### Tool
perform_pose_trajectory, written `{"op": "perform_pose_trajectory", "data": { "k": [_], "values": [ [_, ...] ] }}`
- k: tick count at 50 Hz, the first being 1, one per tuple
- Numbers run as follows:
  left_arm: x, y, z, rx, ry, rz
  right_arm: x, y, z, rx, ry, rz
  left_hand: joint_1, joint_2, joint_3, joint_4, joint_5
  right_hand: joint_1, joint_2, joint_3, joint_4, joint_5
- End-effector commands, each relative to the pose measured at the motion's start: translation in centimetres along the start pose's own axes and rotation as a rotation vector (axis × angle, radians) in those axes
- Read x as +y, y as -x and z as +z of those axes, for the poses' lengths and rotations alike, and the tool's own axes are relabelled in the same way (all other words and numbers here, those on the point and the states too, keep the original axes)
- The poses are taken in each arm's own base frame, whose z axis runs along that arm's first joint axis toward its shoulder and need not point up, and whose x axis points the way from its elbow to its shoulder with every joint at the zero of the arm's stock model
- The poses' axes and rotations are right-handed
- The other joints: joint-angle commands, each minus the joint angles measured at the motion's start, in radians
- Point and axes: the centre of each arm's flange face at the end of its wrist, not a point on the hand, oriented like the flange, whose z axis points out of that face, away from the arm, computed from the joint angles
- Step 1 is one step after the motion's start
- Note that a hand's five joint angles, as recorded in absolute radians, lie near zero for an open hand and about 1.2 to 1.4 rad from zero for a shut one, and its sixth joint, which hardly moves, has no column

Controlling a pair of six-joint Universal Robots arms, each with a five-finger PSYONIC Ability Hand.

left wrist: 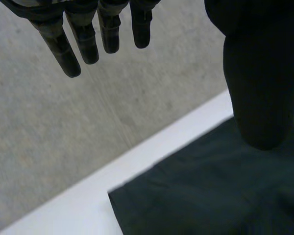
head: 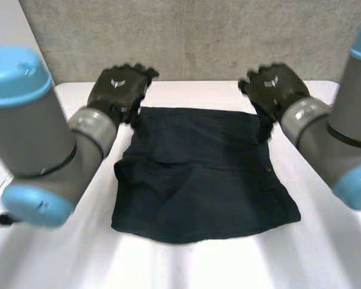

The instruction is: Fold the laundry.

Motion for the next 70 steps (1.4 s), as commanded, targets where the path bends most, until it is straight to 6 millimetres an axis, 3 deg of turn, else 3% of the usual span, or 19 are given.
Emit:
{"op": "perform_pose_trajectory", "data": {
  "k": [1, 4, 8, 12, 19, 29, 35, 39, 56, 61, 62, 70],
  "values": [
    [4.2, -0.8, -6.7, 0.046, 0.136, 0.022, 6.6, 0.5, -3.9, -0.173, 0.223, -0.100, 0.258, 0.244, 0.236, 0.246, 0.227, -0.003, -0.019, -0.015, -0.033, -0.040],
    [6.1, -1.6, -9.8, 0.082, 0.201, 0.035, 8.6, 0.8, -4.6, -0.211, 0.248, -0.077, 0.380, 0.367, 0.359, 0.369, 0.350, 0.100, 0.084, 0.089, 0.070, 0.063],
    [8.4, -2.0, -12.2, 0.109, 0.286, 0.047, 11.1, 1.6, -5.2, -0.267, 0.248, -0.029, 0.405, 0.391, 0.383, 0.394, 0.374, 0.200, 0.184, 0.188, 0.170, 0.163],
    [10.3, -2.1, -13.3, 0.114, 0.345, 0.053, 12.9, 2.0, -5.3, -0.285, 0.226, 0.006, 0.402, 0.388, 0.380, 0.391, 0.371, 0.270, 0.254, 0.259, 0.240, 0.233],
    [12.1, -2.1, -12.4, 0.103, 0.336, 0.077, 14.8, 2.2, -5.5, -0.276, 0.206, 0.055, 0.387, 0.373, 0.366, 0.376, 0.357, 0.347, 0.330, 0.335, 0.316, 0.310],
    [13.6, -1.8, -10.9, 0.094, 0.344, 0.157, 16.0, 2.7, -4.7, -0.283, 0.197, 0.068, 0.405, 0.391, 0.383, 0.393, 0.374, 0.429, 0.413, 0.417, 0.399, 0.392],
    [14.2, -1.9, -10.2, 0.092, 0.332, 0.168, 16.7, 2.9, -4.1, -0.272, 0.185, 0.058, 0.513, 0.499, 0.492, 0.502, 0.483, 0.755, 0.738, 0.743, 0.724, 0.718],
    [14.6, -2.0, -9.8, 0.092, 0.336, 0.172, 16.7, 2.8, -3.9, -0.264, 0.177, 0.053, 0.572, 0.558, 0.550, 0.561, 0.541, 1.194, 1.177, 1.182, 1.163, 1.157],
    [16.2, -2.5, -8.2, 0.099, 0.371, 0.179, 17.0, 3.3, -4.4, -0.271, 0.204, 0.071, 0.666, 0.652, 0.644, 0.655, 0.635, 1.194, 1.178, 1.183, 1.164, 1.157],
    [16.1, -2.5, -8.4, 0.100, 0.367, 0.179, 16.9, 3.1, -4.4, -0.263, 0.213, 0.094, 1.058, 1.045, 1.037, 1.047, 1.028, 1.194, 1.178, 1.183, 1.164, 1.157],
    [15.7, -2.4, -8.4, 0.094, 0.356, 0.179, 16.9, 3.1, -4.6, -0.268, 0.223, 0.104, 1.204, 1.190, 1.183, 1.193, 1.174, 0.812, 0.796, 0.800, 0.782, 0.775],
    [13.4, -2.0, -8.1, 0.075, 0.284, 0.173, 15.9, 2.9, -5.7, -0.293, 0.256, 0.166, 1.206, 1.192, 1.184, 1.195, 1.175, 0.330, 0.314, 0.318, 0.300, 0.293]
  ]
}}
